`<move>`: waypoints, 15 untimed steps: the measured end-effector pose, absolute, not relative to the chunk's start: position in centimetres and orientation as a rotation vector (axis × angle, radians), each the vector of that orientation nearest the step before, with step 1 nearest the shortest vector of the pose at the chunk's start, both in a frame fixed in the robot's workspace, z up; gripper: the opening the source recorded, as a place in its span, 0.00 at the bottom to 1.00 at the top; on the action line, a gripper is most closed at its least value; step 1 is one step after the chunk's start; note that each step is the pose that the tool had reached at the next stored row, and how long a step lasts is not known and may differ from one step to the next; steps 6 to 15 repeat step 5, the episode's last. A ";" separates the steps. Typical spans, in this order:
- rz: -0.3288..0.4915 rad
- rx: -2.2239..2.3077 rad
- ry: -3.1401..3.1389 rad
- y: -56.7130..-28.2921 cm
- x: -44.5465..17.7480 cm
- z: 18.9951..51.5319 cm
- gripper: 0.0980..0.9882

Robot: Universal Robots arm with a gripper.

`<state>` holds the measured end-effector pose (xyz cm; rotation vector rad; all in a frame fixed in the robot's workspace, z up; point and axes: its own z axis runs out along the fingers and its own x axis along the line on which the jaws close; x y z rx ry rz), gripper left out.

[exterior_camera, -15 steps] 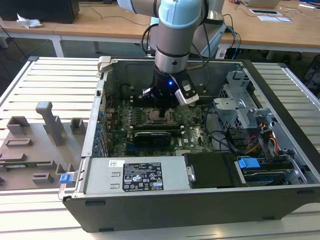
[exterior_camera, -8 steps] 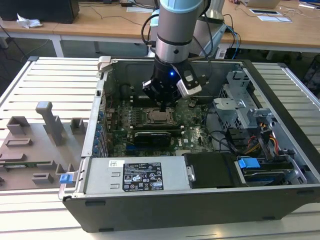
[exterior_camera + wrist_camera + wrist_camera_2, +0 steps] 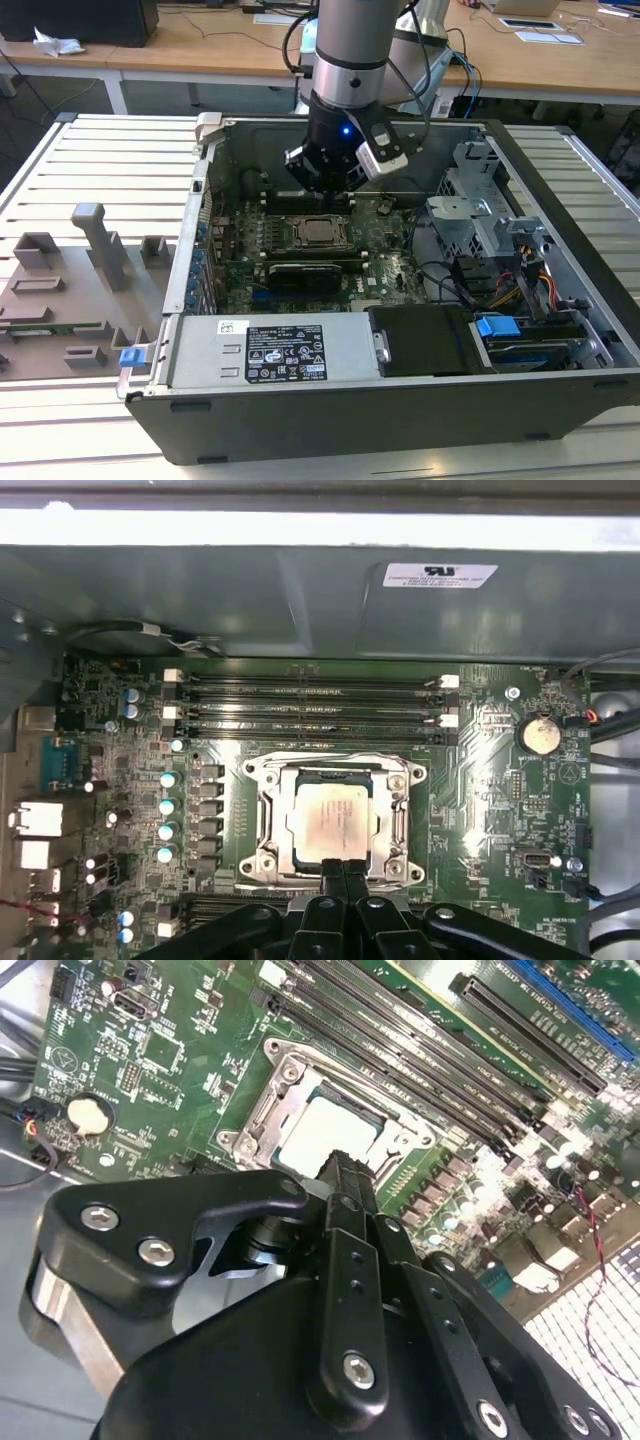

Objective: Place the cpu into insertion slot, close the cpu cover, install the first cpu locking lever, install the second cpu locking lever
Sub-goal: 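Install the second cpu locking lever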

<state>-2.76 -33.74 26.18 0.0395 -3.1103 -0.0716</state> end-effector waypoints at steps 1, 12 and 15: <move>-0.072 0.040 -3.110 -33.7 -2.8 26.2 0.01; -0.072 0.039 -3.110 -33.7 -2.8 26.2 0.01; -0.072 0.039 -3.110 -33.7 -2.8 26.2 0.01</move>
